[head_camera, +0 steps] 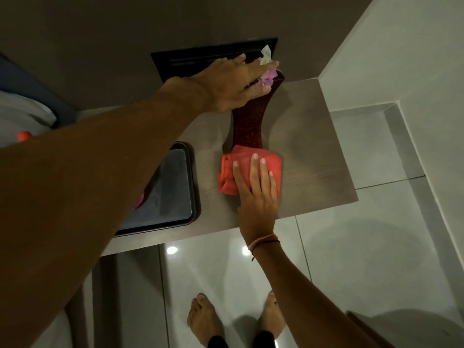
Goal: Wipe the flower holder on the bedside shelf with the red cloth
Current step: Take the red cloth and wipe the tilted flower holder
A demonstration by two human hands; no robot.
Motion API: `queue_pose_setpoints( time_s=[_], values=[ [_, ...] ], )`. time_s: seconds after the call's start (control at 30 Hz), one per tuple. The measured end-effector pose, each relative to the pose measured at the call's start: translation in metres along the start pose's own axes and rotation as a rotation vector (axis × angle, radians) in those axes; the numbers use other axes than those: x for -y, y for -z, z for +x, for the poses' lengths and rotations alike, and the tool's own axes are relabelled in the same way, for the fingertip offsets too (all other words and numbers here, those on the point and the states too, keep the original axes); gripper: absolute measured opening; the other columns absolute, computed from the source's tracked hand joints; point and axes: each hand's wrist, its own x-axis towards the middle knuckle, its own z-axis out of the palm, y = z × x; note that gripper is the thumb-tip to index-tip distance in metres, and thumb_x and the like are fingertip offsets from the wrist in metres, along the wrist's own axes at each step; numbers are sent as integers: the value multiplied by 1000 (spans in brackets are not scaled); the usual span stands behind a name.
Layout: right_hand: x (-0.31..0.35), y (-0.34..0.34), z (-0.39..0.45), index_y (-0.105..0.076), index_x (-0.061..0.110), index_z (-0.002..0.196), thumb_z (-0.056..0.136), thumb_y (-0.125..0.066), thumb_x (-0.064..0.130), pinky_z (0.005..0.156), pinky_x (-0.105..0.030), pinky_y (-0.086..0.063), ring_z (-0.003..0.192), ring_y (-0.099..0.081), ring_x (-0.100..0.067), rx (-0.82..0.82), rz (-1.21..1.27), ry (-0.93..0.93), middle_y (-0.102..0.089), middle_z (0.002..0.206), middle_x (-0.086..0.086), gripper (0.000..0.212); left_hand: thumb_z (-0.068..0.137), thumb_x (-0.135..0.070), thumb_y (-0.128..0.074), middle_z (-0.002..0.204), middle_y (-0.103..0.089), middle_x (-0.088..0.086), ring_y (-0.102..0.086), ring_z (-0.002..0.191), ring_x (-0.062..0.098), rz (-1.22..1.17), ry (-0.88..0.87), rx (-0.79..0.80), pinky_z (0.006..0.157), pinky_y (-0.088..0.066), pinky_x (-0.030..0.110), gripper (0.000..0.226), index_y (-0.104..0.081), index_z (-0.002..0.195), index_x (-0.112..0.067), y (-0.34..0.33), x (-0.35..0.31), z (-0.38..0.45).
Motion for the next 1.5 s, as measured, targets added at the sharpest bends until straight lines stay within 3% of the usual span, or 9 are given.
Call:
queue_pose_setpoints(
  time_s=[0.17,0.3,0.37,0.43,0.57,0.8,1.23,1.4,1.5],
  values=[
    [-14,23,-30,-65,15,136,91,-54,9,105,-54,-53,134,-57,-37,92,262,-21,-62,144,-14,47,105,-47,-33,169,-20,9,-11,156,38,24,11,2,127,-11,58,60,-14,160,-30,-2,-5,-4],
    [-15,48,-30,-58,16,135,88,-49,-2,80,-28,-58,89,-69,-2,-194,852,-544,-77,104,12,51,105,-46,-33,168,-22,11,-13,156,38,39,23,-29,125,-12,58,60,-15,159,-29,-5,-9,-8],
    [-13,55,-13,-50,15,142,86,-47,-2,92,-21,-55,102,-66,7,-428,983,-628,-72,113,26,59,105,-47,-33,168,-23,10,-13,156,38,50,24,-45,125,-13,58,60,-16,159,-29,-7,-10,-10],
    [-6,56,12,-39,15,152,94,-44,2,117,-42,-43,139,-52,-13,-481,969,-562,-57,149,2,60,105,-48,-32,168,-23,10,-13,156,37,54,24,-50,125,-12,57,60,-16,159,-30,-10,-10,-11],
    [14,33,37,-19,22,161,93,-35,5,125,-47,-29,157,-16,-35,-84,428,-243,-13,170,-18,72,105,-48,-33,168,-23,11,-14,156,37,49,27,-53,124,-13,57,60,-16,159,-29,-10,-10,-10],
    [7,-1,-3,-38,13,155,104,-27,15,117,-64,-36,151,-27,-46,28,94,-128,-33,162,-23,53,105,-47,-33,168,-23,11,-15,155,37,52,27,-53,125,-14,56,60,-17,159,-29,-8,-12,-11],
    [-17,28,-40,-28,25,159,93,-51,6,128,-50,-15,153,-30,-29,441,93,94,-38,163,-9,73,105,-47,-30,169,-19,11,-13,156,38,83,43,-22,125,-14,57,61,-13,160,-29,-10,-26,-24],
    [-24,52,-78,-50,16,149,96,-56,-1,117,-42,-44,135,-55,-25,241,517,-73,-62,143,-9,56,104,-43,-38,154,-46,18,-44,141,37,-116,146,-47,117,-37,52,54,-36,153,-20,-39,-42,-37],
    [-19,50,-108,-40,25,154,100,-50,-1,117,-32,-43,141,-50,-18,295,668,-209,-52,154,-3,61,106,-34,-39,159,-40,17,-29,152,30,-109,124,-134,127,-20,47,48,-42,148,-13,-68,-55,-50]
  ],
)
